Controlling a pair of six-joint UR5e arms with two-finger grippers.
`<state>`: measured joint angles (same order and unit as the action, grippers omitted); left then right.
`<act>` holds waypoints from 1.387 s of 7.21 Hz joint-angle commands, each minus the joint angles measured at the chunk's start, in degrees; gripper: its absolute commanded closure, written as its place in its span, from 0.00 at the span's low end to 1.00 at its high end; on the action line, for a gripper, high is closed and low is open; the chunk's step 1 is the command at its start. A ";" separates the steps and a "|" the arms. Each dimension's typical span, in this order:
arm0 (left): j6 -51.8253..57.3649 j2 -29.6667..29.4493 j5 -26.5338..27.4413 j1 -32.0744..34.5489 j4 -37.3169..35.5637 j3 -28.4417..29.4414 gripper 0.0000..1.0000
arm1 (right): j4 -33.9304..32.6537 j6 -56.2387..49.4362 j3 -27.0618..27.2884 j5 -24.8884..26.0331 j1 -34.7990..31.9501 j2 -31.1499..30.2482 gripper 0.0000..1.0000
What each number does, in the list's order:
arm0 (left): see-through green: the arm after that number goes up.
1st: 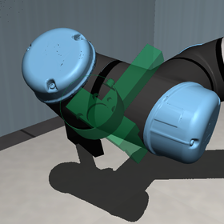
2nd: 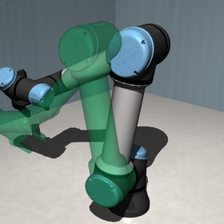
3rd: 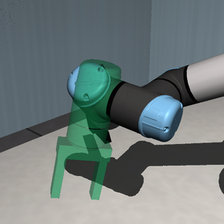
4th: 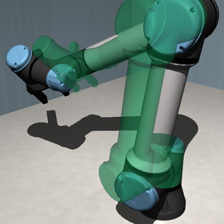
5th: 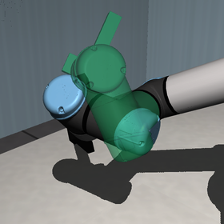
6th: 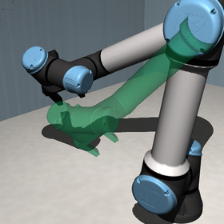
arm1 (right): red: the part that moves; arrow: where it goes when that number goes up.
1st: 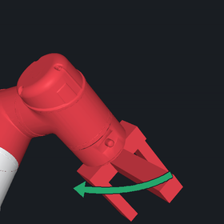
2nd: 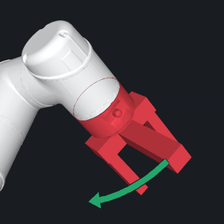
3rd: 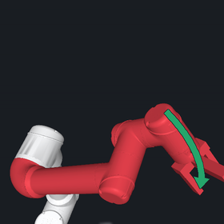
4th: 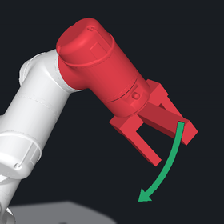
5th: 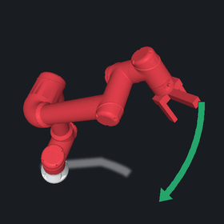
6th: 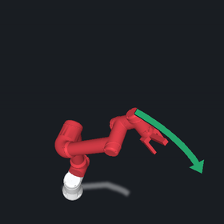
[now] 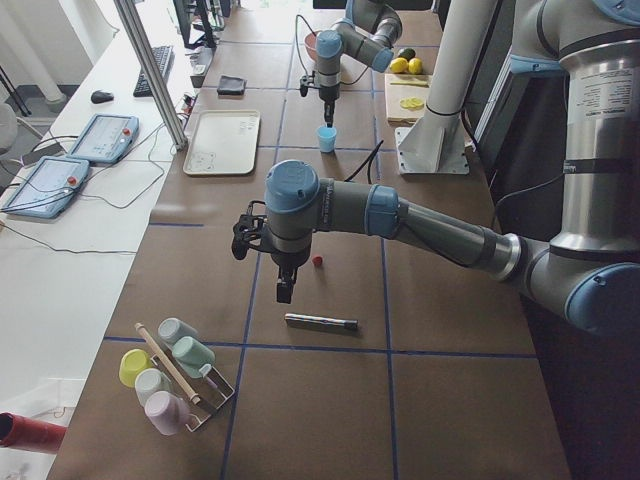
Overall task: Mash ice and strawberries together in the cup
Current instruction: 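Carry the ice cube with the right gripper over the light-blue cup, then release the cube and lift the right gripper while the left arm moves in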
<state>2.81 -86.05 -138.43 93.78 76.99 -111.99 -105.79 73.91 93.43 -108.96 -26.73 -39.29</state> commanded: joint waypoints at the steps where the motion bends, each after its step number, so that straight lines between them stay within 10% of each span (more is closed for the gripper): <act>1: 0.00 -0.08 0.00 0.00 0.00 0.01 0.00 | -0.03 0.00 0.17 0.07 0.01 -0.17 0.12; 6: -7.61 -0.35 -0.18 -7.07 3.14 -2.17 0.00 | -0.12 -0.52 6.57 -0.11 -4.55 -2.09 0.01; 10: -40.25 -0.08 2.35 -25.89 25.79 -3.50 0.00 | 0.41 -22.15 18.09 -5.62 -21.12 -17.35 0.01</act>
<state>-26.58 -86.27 -137.68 73.24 95.75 -115.42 -105.60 60.95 108.51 -111.94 -42.10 -51.30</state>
